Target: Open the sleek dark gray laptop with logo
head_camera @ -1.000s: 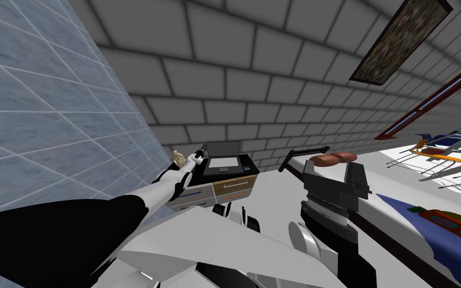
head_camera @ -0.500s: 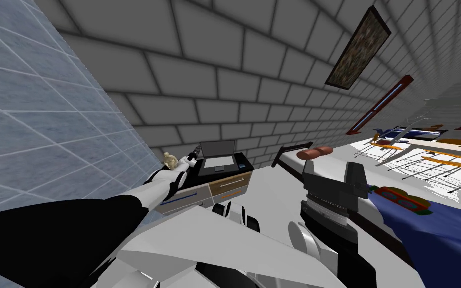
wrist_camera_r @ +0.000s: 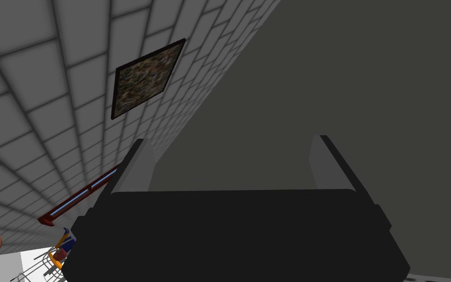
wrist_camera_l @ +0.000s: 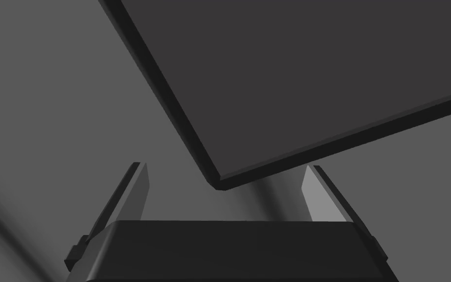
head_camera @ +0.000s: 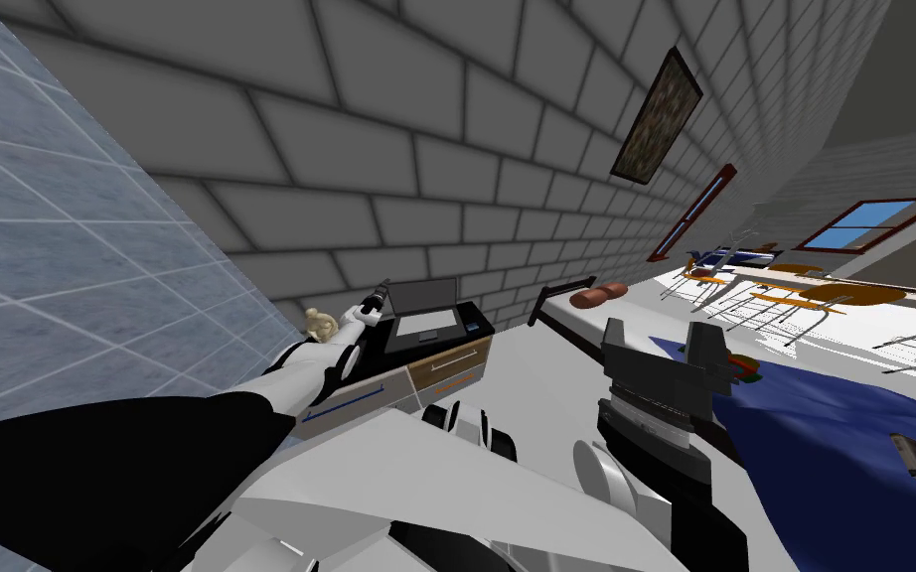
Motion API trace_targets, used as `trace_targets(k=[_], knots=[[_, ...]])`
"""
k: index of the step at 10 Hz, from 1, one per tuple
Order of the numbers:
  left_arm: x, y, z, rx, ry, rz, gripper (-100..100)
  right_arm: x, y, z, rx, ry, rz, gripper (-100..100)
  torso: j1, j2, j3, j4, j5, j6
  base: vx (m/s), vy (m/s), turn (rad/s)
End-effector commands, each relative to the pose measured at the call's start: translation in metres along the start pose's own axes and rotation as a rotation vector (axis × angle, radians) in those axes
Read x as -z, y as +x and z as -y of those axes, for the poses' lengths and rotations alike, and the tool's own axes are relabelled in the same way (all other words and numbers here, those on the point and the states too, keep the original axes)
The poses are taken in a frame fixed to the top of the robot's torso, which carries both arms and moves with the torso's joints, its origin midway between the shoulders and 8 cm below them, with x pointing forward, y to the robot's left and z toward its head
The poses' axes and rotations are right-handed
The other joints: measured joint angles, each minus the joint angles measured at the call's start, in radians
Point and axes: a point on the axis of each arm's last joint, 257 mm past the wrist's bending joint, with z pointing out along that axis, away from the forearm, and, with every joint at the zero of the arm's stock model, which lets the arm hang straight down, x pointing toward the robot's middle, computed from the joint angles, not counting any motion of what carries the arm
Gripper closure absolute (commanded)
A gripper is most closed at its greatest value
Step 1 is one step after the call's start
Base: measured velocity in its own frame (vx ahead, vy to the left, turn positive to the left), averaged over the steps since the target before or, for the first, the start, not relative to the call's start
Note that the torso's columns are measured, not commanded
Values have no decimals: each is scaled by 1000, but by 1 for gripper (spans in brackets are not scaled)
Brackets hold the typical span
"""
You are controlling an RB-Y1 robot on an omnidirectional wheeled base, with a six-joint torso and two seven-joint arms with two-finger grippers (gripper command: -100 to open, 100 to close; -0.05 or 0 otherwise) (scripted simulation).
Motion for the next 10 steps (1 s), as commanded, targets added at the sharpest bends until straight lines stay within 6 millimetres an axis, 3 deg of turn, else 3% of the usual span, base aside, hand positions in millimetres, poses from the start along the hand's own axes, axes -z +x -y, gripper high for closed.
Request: trace_targets(k=[1,4,5,9,10], knots=[[-3,0,1,6,13,-2,-100,0,0,0,0,0,0,0,-1,0,0,0,0,1,0,0,0],[7,3,-36,10,-64,-7,-100,0,0,0,0,0,0,0,-2,2,1,1,-1,0,1,0,-4],[-3,15,-14,8,-39,-7,-100,0,0,0,0,0,0,0,0,1,1,-1,2,-1,12,42,21],[-5,21,-10,10,-37,-9,-100,0,0,0,0,0,0,0,0,1,1,1,-1,1,8,47,7],[1,7,-20,9,-40,-5,100,0,0,0,0,0,0,0,0,-1,0,0,0,0,-7,-58,-66]])
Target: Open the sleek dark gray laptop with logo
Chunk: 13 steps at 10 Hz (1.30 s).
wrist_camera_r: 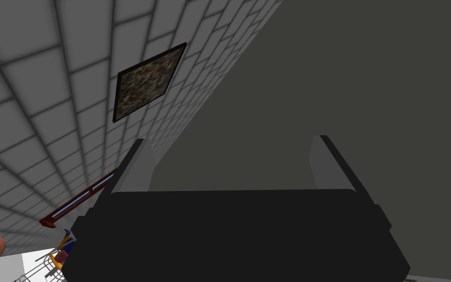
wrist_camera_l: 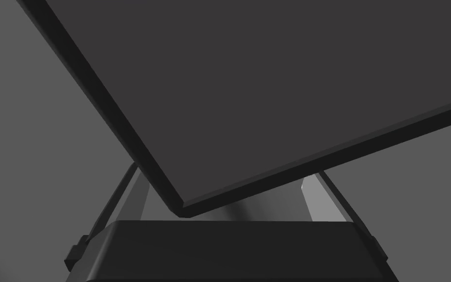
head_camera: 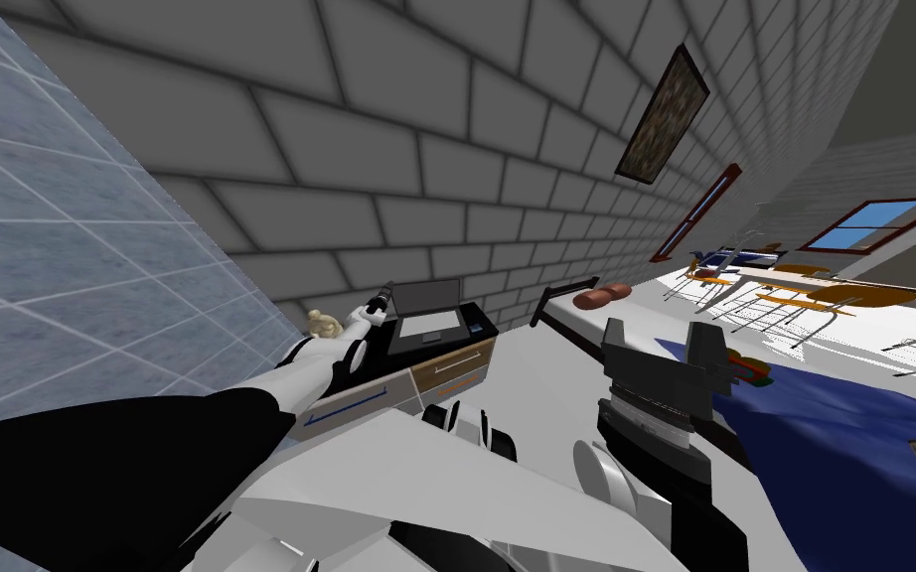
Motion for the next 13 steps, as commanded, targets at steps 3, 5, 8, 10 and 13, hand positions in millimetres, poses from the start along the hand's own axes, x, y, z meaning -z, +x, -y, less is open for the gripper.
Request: trace_targets(k=[3,5,8,10,13], knots=[[8,-5,0,-1,48,4,100,0,0,0,0,0,0,0,2,1,0,-2,3,0,2,-31,25],[8,-5,1,-1,53,4,100,0,0,0,0,0,0,0,2,0,0,-2,3,1,2,4,13],[22,14,2,-3,117,4,100,0,0,0,0,0,0,0,2,-3,-2,-3,4,2,5,11,36],[30,22,7,-4,170,11,100,0,0,0,0,0,0,0,4,-4,-2,-6,7,2,8,16,42],[48,34,9,-7,235,35,100,0,0,0,0,0,0,0,2,-5,-3,-4,5,4,4,10,33]])
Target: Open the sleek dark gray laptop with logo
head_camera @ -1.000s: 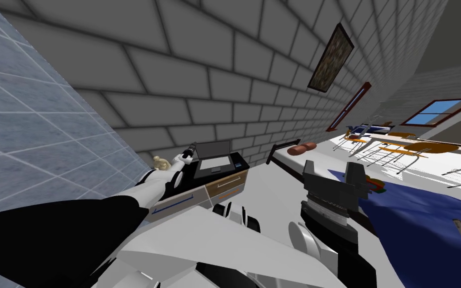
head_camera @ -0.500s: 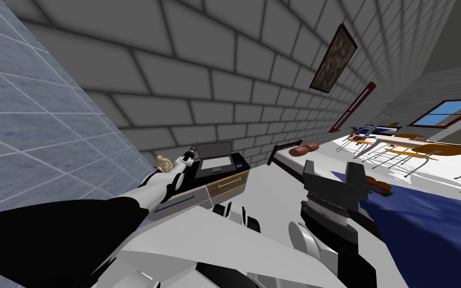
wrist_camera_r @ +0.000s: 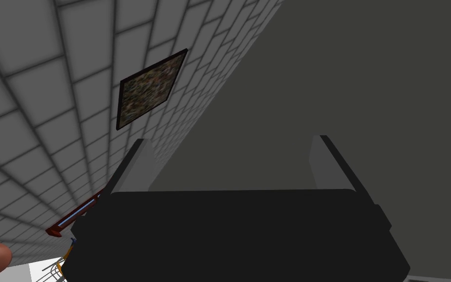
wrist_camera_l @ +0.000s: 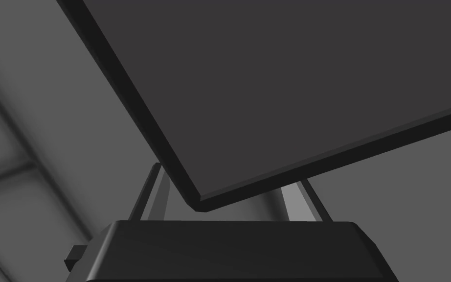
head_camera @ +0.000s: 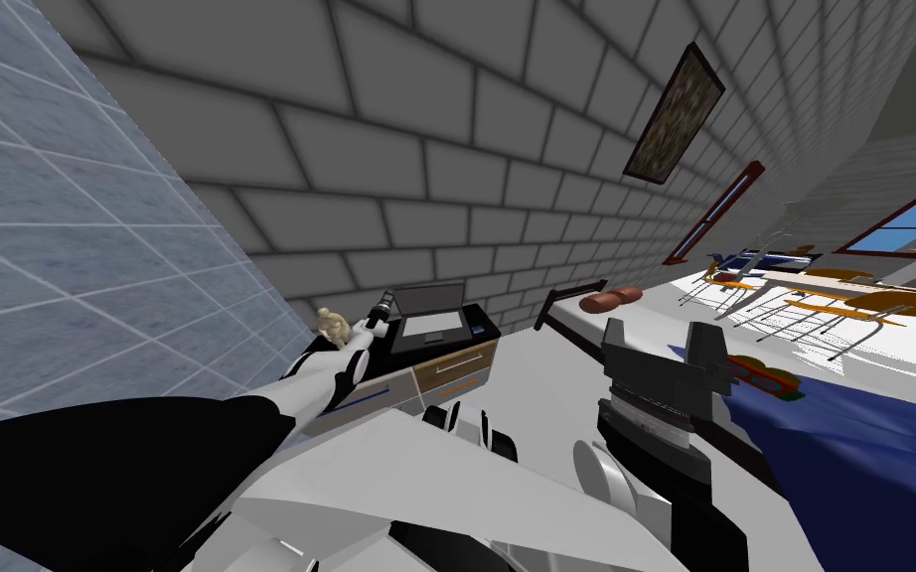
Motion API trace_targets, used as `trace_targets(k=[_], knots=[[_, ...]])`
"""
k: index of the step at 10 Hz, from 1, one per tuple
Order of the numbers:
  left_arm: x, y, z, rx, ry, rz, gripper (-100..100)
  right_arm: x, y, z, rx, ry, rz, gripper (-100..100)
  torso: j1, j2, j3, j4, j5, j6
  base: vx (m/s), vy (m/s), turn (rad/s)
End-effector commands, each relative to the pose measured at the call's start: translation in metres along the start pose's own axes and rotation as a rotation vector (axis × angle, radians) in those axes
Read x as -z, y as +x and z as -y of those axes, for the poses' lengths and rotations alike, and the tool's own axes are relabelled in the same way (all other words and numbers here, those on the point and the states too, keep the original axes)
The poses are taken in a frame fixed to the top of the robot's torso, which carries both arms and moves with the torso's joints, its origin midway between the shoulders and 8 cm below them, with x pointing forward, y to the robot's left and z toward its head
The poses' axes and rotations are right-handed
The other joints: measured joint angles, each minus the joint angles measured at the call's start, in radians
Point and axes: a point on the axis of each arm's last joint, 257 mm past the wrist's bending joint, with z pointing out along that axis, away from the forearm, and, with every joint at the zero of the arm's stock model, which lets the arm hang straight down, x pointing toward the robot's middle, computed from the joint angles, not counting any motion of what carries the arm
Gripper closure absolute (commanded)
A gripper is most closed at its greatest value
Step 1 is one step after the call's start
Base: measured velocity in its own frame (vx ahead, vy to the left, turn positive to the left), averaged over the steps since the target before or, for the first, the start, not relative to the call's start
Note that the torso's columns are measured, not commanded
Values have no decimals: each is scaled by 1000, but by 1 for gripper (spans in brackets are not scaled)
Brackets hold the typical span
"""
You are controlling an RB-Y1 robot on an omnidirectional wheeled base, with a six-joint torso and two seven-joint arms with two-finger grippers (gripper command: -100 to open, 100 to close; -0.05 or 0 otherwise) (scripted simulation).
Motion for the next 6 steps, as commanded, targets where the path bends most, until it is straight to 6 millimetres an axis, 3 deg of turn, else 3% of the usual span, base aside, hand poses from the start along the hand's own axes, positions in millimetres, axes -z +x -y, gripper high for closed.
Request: trace_targets(k=[1,6], knots=[[22,14,-1,-2,47,26,100,0,0,0,0,0,0,0,0,0,0,0,0,-1,16,18,52],[44,20,13,-18,142,76,100,0,0,0,0,0,0,0,-1,1,1,1,-1,-2,6,9,25]])
